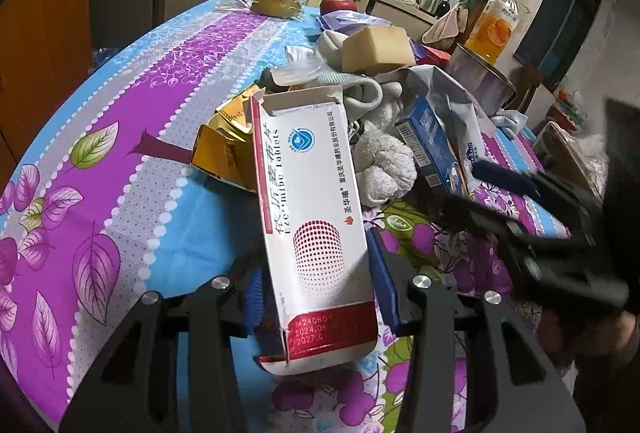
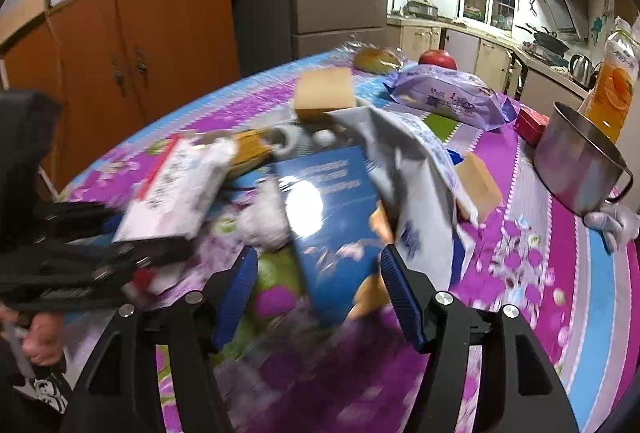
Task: Collect trash
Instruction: 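Grasp the white-red medicine box with the left tool while the right tool grasps the blue cigarette box, then carry both held boxes over the green-lined trash bin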
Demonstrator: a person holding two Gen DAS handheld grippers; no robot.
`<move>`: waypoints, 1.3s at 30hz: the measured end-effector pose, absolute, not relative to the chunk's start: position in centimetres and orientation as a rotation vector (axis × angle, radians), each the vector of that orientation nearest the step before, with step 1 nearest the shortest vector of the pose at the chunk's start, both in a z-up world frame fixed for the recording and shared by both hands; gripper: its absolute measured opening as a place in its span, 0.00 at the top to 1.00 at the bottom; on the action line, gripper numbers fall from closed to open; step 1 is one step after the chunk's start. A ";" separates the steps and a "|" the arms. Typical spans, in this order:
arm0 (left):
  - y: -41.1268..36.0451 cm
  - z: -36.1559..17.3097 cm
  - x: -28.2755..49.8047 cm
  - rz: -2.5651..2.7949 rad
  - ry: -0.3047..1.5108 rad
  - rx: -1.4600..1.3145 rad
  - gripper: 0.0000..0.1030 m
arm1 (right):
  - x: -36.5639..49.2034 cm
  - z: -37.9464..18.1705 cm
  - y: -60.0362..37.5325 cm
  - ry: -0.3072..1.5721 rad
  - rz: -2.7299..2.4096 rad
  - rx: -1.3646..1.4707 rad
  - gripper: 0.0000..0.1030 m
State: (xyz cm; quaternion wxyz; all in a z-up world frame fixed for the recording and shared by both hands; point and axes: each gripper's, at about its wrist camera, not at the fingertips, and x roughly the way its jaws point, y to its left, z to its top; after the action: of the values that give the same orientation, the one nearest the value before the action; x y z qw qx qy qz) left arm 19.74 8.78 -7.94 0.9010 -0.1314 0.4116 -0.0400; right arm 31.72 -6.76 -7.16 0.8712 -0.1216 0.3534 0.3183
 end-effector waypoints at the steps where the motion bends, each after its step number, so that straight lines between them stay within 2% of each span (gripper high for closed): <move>1: 8.9 -7.9 19.8 -0.088 0.853 -0.274 0.58 | 32.4 -7.4 -6.5 0.746 0.657 -0.269 0.36; 9: 8.6 -8.3 20.1 -0.107 0.851 -0.270 0.58 | 35.6 -8.1 -5.1 0.780 0.659 -0.314 0.32; 11: 8.7 -8.3 20.1 -0.109 0.850 -0.273 0.58 | 35.4 -8.2 -5.1 0.777 0.657 -0.317 0.40; 26: 8.2 -7.7 19.1 -0.082 0.800 -0.254 0.58 | 25.6 -5.2 -8.8 0.600 0.578 -0.171 0.42; 39: 6.8 -6.0 17.5 -0.107 0.757 -0.224 0.62 | 21.4 -4.3 -13.9 0.615 0.471 -0.045 0.42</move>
State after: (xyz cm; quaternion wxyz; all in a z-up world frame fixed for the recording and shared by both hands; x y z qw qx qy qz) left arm 17.48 6.81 -6.03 0.9218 -0.1090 0.3685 -0.0520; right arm 21.37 -13.90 -4.27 0.9256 -0.0217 0.3000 0.2296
